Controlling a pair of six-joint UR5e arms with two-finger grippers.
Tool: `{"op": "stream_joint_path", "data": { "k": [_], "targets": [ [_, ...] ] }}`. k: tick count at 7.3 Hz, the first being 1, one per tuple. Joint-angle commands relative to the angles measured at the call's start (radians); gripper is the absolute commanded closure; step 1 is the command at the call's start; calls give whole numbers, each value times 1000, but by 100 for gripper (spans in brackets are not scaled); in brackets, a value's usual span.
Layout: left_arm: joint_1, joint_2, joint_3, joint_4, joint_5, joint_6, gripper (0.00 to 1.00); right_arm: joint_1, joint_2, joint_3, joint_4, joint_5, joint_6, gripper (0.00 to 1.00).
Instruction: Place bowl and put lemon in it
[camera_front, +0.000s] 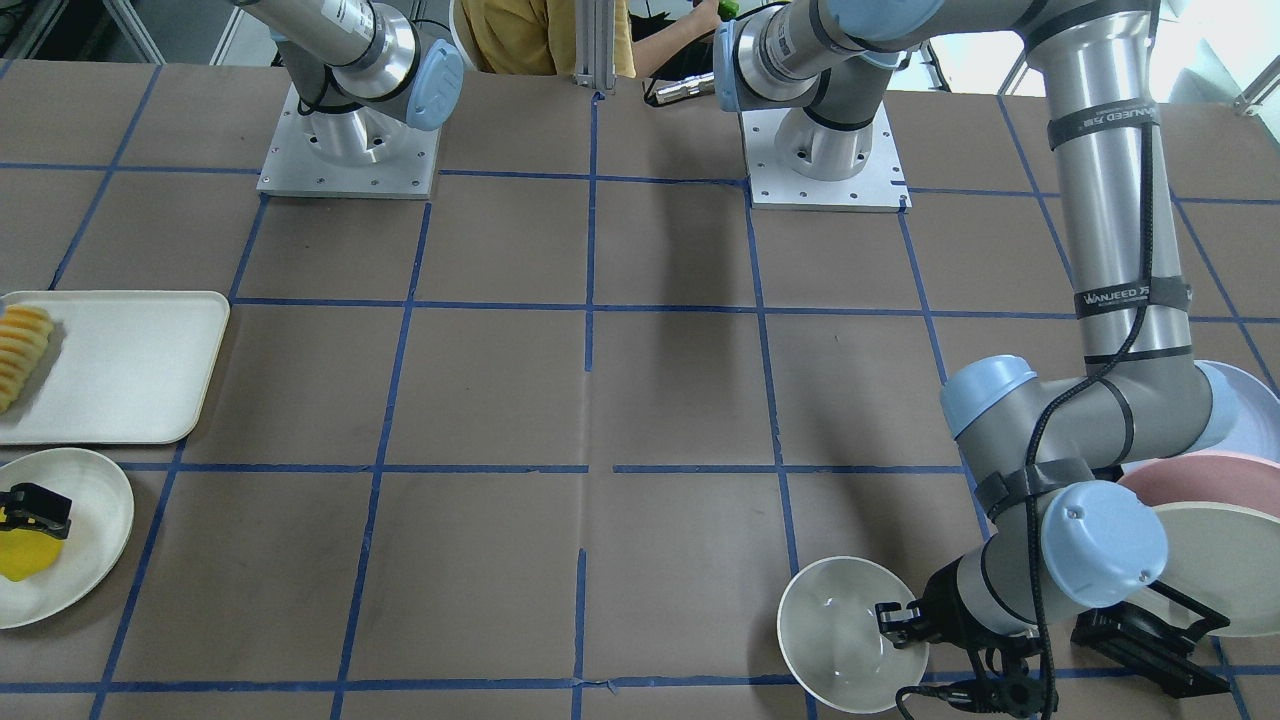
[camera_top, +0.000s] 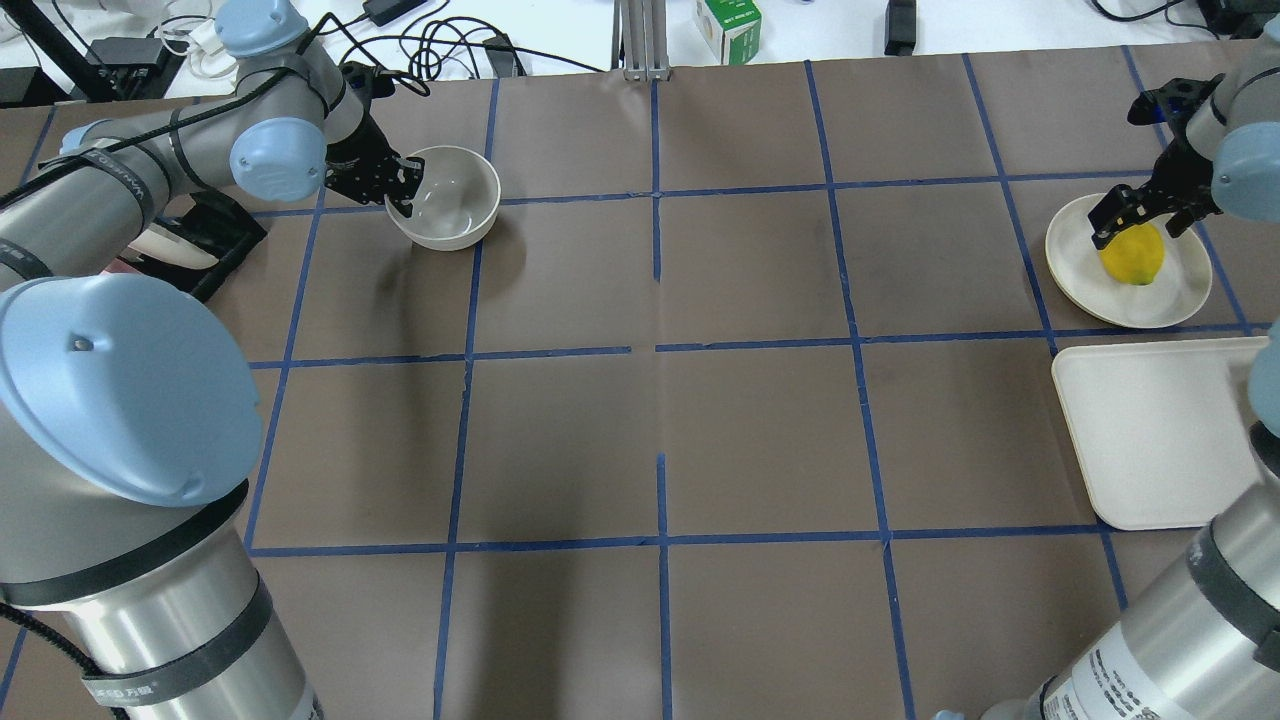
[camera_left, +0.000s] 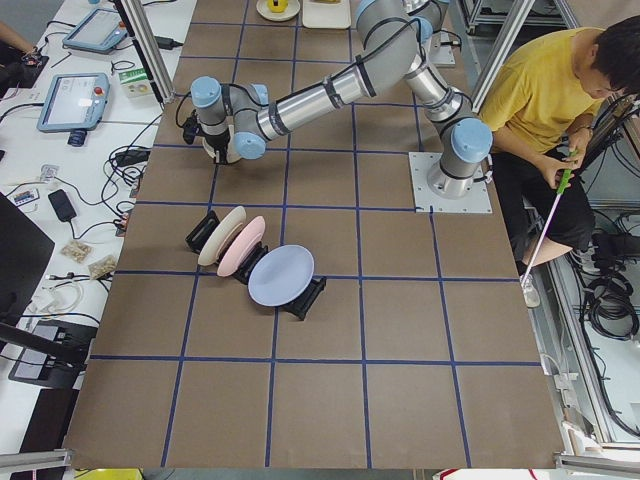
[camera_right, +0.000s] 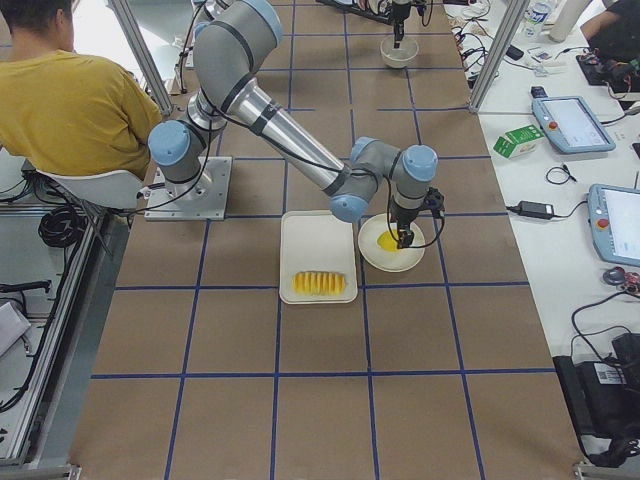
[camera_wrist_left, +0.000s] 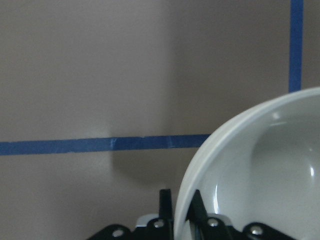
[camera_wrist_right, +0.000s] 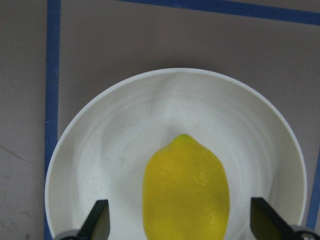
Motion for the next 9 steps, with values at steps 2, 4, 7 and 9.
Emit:
{"op": "stream_joint_path", "data": {
  "k": [2, 4, 7, 9],
  "targets": [
    [-10, 37, 4, -54, -7, -26, 100, -19, 14, 4, 0, -1, 6, 5],
    [-36, 68, -19, -62, -39, -29, 100, -21, 9, 4, 11, -4, 15, 83],
    [-188, 108, -74, -122, -143, -125, 100, -20, -61, -13, 87, -7, 35, 100],
    [-280, 155, -172, -122, -147, -176, 100, -7, -168, -10, 235, 11, 93, 100]
  ]
}}
